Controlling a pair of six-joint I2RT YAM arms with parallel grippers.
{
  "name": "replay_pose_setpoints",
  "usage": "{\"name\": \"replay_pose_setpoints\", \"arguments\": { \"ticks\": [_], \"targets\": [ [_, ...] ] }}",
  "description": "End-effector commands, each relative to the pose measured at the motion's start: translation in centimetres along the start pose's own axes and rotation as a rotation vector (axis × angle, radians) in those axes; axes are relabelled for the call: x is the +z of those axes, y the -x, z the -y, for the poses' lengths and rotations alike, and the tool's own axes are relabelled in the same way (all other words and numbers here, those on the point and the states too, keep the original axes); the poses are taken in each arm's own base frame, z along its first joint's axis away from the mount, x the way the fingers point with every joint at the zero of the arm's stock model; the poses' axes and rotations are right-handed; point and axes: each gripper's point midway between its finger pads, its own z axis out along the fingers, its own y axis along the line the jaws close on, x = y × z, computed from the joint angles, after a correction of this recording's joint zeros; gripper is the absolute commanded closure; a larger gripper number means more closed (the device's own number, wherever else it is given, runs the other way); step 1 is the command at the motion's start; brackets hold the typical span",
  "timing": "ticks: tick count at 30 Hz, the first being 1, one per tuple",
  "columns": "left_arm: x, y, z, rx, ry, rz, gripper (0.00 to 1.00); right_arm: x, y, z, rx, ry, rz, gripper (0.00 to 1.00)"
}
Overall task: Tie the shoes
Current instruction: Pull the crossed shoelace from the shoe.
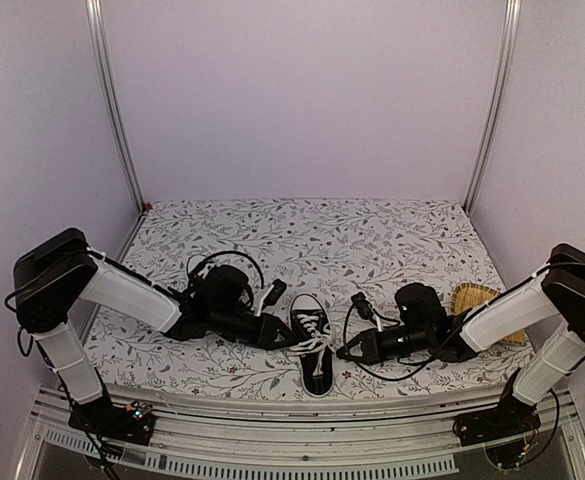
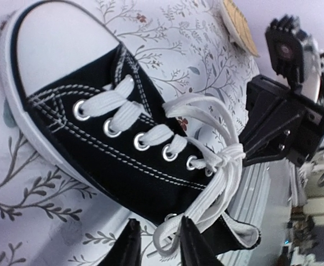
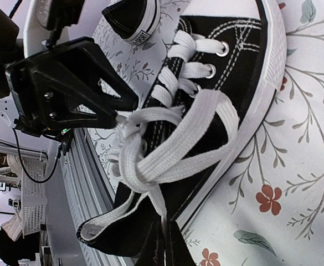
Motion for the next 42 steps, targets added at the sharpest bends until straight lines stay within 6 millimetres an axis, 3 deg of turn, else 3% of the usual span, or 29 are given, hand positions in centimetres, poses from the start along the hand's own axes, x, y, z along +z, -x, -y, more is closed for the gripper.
{"name": "replay_pose_setpoints", "arguments": {
  "ticks": [1,7,14,26,37,39,42],
  "targets": [
    [-0.6,2.3,1.7,0.073,0.01,0.051,0.64,-0.5,-1.1,0.4,0.002,-0.025,-0.029,0.98],
    [-0.8,3.7,1.9,0.137,0.072,0.046,0.53,-0.8,-1.6,0.7,0.006,-0.042,-0.046,0.98],
    [-0.8,3.1,2.2,0.125,0.036,0.043,0.45,-1.2,-2.2,1.1,0.017,-0.07,-0.069,0.98],
    [0.2,0.6,3.9,0.13,-0.053,-0.005,0.42,-2.1,-3.4,1.7,0.025,-0.105,-0.099,0.98],
    [1.4,0.4,3.9,0.1,-0.063,-0.002,0.48,-2.6,-3.5,1.7,0.025,-0.112,-0.093,0.98],
    [1.8,0.2,3.3,0.081,-0.042,-0.009,0.5,-2.6,-3.2,1.4,0.018,-0.108,-0.085,0.93],
    [2.0,0.2,2.7,0.066,-0.022,-0.005,0.52,-2.8,-2.8,1.2,0.016,-0.109,-0.067,0.74]
  ]
}}
